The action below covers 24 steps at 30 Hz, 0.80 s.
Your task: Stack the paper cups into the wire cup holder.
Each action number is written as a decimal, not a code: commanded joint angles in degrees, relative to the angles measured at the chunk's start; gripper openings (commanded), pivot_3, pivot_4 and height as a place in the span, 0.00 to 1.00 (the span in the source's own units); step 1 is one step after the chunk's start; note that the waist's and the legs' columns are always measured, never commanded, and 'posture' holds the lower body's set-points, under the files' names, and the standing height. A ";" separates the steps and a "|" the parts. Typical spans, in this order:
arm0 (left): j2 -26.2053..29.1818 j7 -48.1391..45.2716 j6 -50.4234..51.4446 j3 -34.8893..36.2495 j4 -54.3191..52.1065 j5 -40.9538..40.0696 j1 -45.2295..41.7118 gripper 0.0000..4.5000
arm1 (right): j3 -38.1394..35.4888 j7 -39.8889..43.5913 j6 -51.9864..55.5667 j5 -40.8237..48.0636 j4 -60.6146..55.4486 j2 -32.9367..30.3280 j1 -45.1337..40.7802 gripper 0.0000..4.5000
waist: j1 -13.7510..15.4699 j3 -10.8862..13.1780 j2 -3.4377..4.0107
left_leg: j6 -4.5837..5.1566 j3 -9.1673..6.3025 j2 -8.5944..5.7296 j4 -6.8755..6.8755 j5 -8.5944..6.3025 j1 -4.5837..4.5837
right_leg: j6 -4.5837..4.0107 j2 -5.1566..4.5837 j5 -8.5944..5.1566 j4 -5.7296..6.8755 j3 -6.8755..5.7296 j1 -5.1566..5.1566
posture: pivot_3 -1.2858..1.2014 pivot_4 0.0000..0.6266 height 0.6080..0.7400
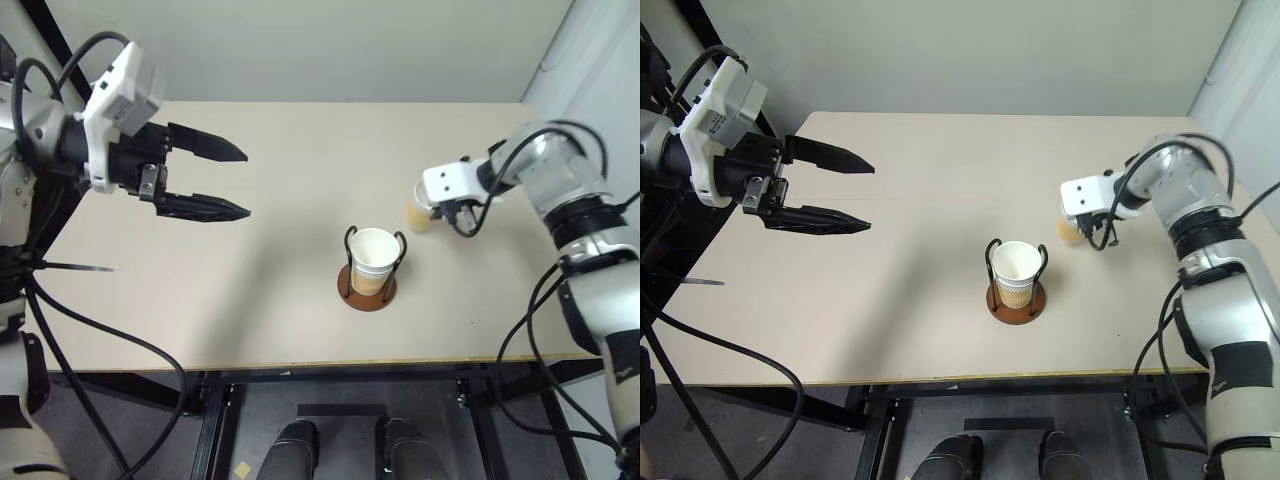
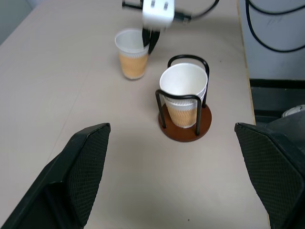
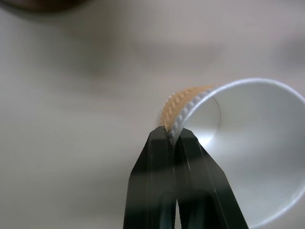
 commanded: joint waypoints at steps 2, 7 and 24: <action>-0.26 -0.48 -1.36 0.81 0.02 0.81 -0.26 1.00 | -6.08 6.56 8.82 5.90 -18.29 -4.60 -1.33 0.01 | -0.08 -0.01 -0.02 | -0.03 0.00 0.02 0.00 -0.02 0.01 | -0.08 0.01 -0.05 0.00 -0.01 0.00 | 0.52 0.24 1.00; -2.48 -1.27 -2.62 -0.33 1.07 1.47 -1.22 1.00 | -6.77 10.05 22.65 13.78 -39.60 -6.51 -1.07 0.01 | -0.47 -0.01 -0.01 | -0.06 0.00 0.10 -0.02 0.00 0.06 | -0.10 0.09 -0.07 0.04 -0.01 0.00 | 0.52 0.24 1.00; -6.40 -4.14 -6.10 -2.47 5.52 5.06 -4.44 1.00 | 5.20 10.05 25.30 20.03 -54.54 -8.31 1.72 0.01 | -0.60 -0.02 -0.04 | -0.04 0.00 0.18 0.06 0.51 0.24 | -0.31 0.23 -0.03 0.23 0.06 0.10 | 0.52 0.24 1.00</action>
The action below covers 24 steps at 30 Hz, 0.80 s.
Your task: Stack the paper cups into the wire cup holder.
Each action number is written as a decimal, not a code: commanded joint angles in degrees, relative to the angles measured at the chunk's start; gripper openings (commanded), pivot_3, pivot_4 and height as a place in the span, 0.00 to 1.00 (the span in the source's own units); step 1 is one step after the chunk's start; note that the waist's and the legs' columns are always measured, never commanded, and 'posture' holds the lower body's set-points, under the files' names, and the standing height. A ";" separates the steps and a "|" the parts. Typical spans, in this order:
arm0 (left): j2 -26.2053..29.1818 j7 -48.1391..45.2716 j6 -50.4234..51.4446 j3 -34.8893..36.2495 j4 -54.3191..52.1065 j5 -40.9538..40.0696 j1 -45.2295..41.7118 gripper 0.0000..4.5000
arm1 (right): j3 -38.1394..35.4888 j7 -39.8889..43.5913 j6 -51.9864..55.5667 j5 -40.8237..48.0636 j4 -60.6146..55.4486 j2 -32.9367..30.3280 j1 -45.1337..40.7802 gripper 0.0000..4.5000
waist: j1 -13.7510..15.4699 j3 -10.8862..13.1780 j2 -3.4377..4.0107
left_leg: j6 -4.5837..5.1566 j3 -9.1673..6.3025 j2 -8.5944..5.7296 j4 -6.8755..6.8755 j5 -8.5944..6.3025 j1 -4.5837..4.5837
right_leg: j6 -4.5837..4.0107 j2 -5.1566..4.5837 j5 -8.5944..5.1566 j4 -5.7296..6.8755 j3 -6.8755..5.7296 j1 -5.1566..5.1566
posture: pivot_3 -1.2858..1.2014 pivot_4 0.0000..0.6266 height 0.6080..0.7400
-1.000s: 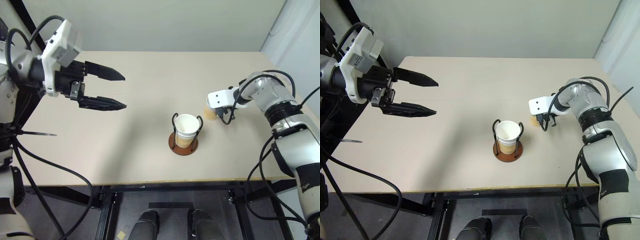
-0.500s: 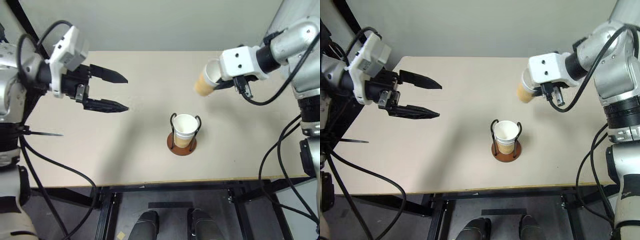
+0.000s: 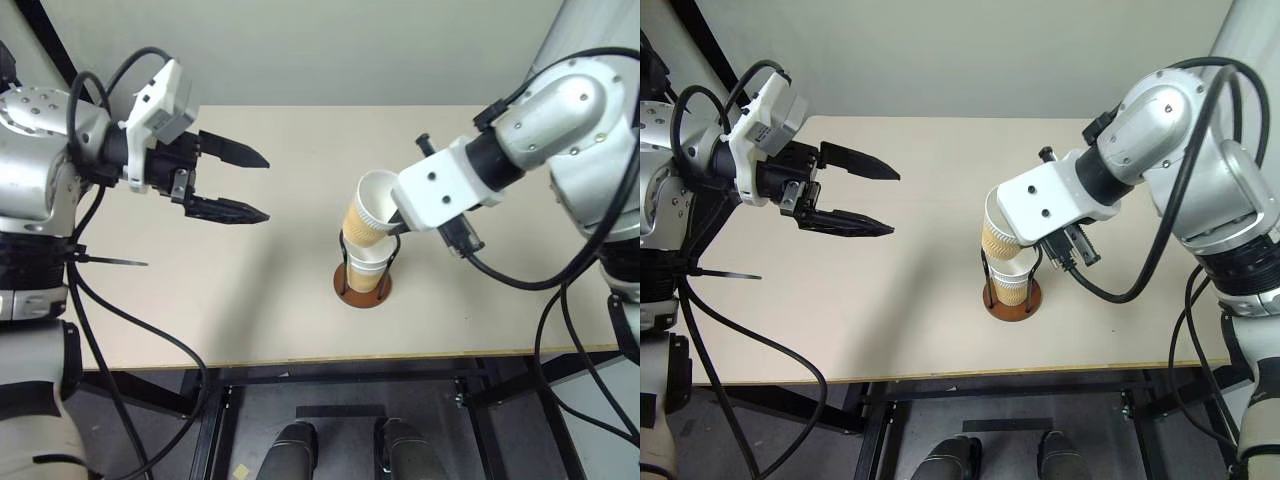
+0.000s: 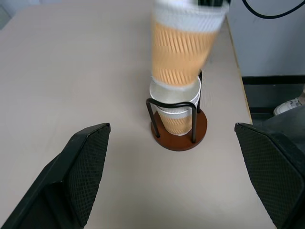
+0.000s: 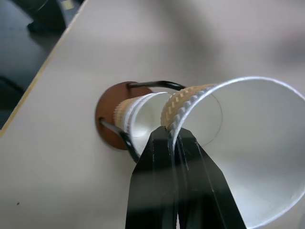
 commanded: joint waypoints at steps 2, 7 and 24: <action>0.58 -1.46 -0.58 1.04 -0.35 0.12 -1.12 1.00 | 0.70 0.28 -3.76 -1.59 2.28 0.04 -0.17 0.01 | 0.03 0.00 0.00 | 0.00 0.00 0.00 0.00 0.01 -0.01 | 0.00 0.00 0.00 0.00 0.00 0.00 | 0.52 0.24 1.00; 1.22 -1.33 -0.01 1.58 -1.27 -0.25 -0.47 1.00 | 1.95 0.28 -7.67 -3.52 5.73 0.51 -0.27 0.01 | 0.01 0.00 0.00 | 0.01 0.00 0.00 -0.04 0.00 -0.01 | 0.00 0.00 0.00 -0.04 -0.01 -0.01 | 0.52 0.24 1.00; 1.53 -0.84 0.06 1.83 -1.40 -0.25 0.12 1.00 | 6.02 0.27 -8.55 -2.21 5.31 2.62 -0.13 0.04 | -0.04 -0.01 -0.01 | 0.01 0.01 0.01 -0.04 0.00 -0.01 | 0.01 0.00 0.01 -0.04 -0.01 -0.01 | 0.52 0.24 1.00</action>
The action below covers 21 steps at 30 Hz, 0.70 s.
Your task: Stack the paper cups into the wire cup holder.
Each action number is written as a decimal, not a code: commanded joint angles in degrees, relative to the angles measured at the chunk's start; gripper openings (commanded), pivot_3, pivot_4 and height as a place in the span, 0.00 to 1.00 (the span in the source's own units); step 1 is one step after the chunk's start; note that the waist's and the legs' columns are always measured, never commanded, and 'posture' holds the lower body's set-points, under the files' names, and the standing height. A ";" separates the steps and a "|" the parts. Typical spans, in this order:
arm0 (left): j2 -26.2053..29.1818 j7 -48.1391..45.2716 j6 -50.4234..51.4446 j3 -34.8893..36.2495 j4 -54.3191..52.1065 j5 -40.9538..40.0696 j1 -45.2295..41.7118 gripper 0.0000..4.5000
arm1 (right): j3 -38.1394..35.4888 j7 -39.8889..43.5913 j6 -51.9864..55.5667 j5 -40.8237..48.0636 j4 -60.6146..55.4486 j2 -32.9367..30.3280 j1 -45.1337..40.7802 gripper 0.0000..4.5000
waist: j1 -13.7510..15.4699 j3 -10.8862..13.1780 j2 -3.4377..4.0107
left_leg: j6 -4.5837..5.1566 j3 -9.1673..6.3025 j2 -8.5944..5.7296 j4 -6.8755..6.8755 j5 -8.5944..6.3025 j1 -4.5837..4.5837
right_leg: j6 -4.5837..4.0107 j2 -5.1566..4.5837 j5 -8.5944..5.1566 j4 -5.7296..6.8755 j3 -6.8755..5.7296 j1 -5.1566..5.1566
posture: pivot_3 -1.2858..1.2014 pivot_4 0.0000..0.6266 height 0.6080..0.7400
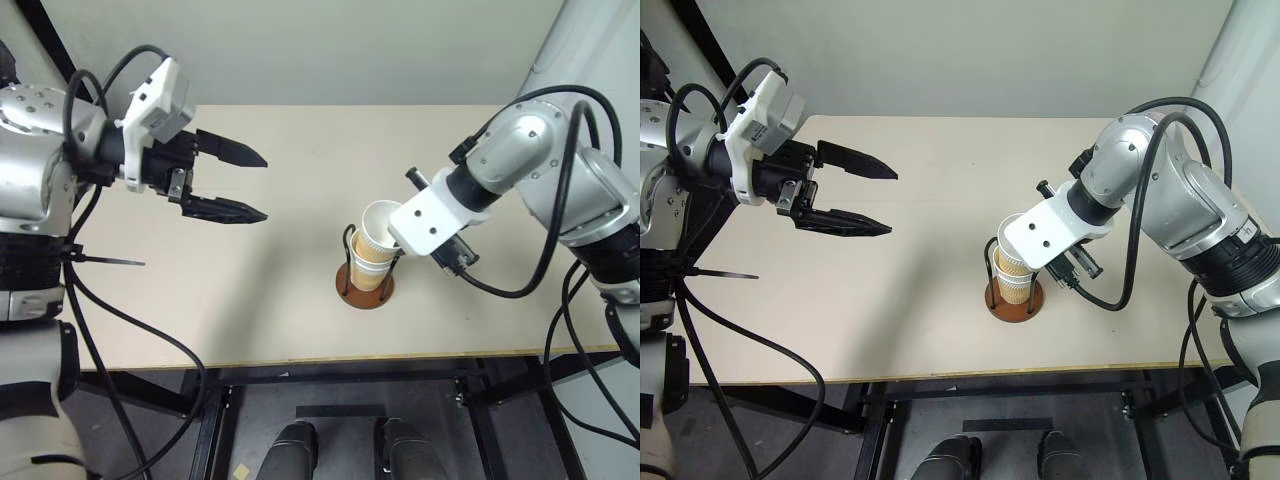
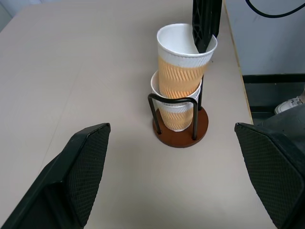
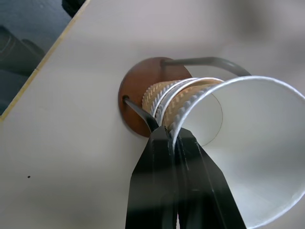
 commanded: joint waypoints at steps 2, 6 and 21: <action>0.80 -0.68 -0.27 1.71 -1.08 -0.24 -0.11 1.00 | -3.18 -0.98 3.87 -0.20 0.47 5.29 -1.35 0.14 | -0.10 0.00 0.00 | 0.00 0.00 0.01 -0.01 0.00 0.01 | 0.00 0.00 0.00 0.02 0.00 -0.01 | 0.52 0.24 1.00; 0.69 -0.30 -0.26 1.99 -1.32 -0.39 0.63 1.00 | -6.48 -2.33 7.63 0.32 3.10 8.03 -2.69 0.43 | -0.15 0.00 0.00 | 0.00 0.00 0.04 -0.01 0.00 0.00 | 0.00 0.05 0.00 0.02 -0.01 -0.03 | 0.52 0.24 1.00; -3.92 23.57 -2.94 14.35 8.06 1.92 4.01 1.00 | -40.91 -23.24 41.55 13.64 2.90 -2.59 14.94 0.43 | 0.86 -0.03 -0.07 | -0.08 0.06 0.00 0.05 0.01 0.02 | 0.05 -0.01 0.01 -0.08 0.00 0.12 | 0.52 0.24 1.00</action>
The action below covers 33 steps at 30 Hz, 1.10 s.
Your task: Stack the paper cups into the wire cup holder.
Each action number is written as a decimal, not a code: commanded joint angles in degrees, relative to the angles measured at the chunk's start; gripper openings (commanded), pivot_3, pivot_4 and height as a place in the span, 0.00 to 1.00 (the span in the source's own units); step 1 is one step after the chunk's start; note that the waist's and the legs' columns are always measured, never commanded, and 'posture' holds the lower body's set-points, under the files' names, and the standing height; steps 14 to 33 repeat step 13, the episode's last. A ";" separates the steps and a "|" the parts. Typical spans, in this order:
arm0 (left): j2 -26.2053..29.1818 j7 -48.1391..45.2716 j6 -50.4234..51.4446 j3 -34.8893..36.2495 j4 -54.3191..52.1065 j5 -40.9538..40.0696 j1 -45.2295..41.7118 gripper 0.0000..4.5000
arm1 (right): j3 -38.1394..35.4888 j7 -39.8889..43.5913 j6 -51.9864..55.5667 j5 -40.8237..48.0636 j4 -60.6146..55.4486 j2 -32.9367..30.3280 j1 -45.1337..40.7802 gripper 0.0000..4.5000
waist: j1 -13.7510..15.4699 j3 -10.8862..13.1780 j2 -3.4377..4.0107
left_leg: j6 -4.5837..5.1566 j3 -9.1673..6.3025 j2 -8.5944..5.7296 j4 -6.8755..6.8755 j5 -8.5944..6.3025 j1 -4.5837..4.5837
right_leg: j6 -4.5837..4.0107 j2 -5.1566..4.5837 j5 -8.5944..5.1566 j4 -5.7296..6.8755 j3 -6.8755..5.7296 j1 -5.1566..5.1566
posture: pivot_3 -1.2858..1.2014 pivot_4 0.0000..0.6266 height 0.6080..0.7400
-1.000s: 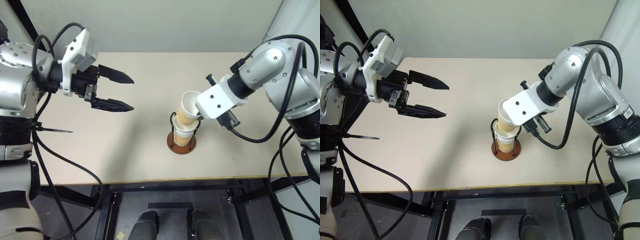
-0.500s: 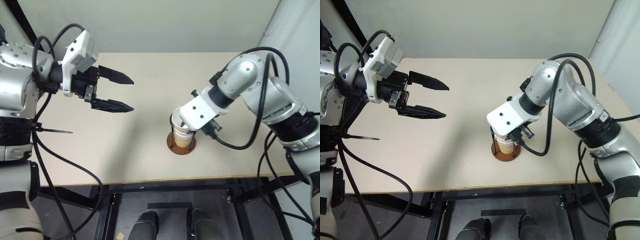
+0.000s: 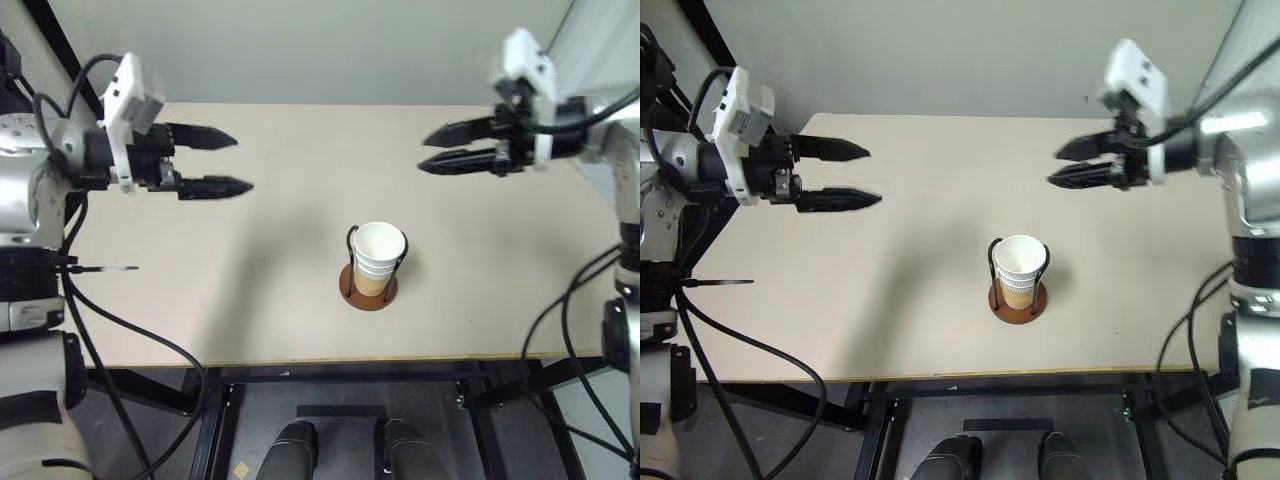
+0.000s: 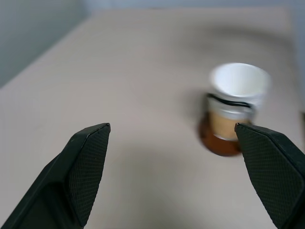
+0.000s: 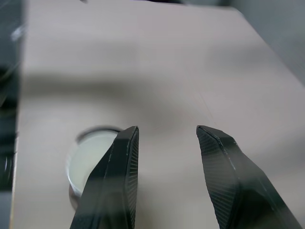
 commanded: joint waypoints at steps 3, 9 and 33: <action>-0.78 14.16 -6.72 6.12 8.46 4.56 -2.76 1.00 | -8.28 -11.53 -1.24 -1.77 2.39 -4.56 5.48 0.43 | -0.26 0.06 0.08 | 0.02 0.07 -0.01 0.01 0.12 0.05 | 0.28 -0.01 0.17 0.07 0.11 -0.02 | 0.52 0.24 1.00; -0.50 21.38 -13.43 6.98 18.93 8.27 -5.35 1.00 | -7.83 -15.07 -4.69 -2.43 4.06 -7.57 10.12 0.43 | -0.52 0.05 0.07 | 0.02 0.08 -0.01 -0.18 0.24 0.63 | 0.47 0.06 0.28 0.02 0.21 0.44 | 0.52 0.24 1.00; -0.41 22.57 -16.38 7.08 23.64 9.47 -5.70 1.00 | -10.32 -16.38 -2.43 -0.41 0.81 -8.39 13.37 0.43 | -0.46 0.05 0.07 | 0.02 0.06 -0.02 -0.20 0.24 0.71 | 0.58 0.09 0.21 -0.01 0.22 0.54 | 0.52 0.24 1.00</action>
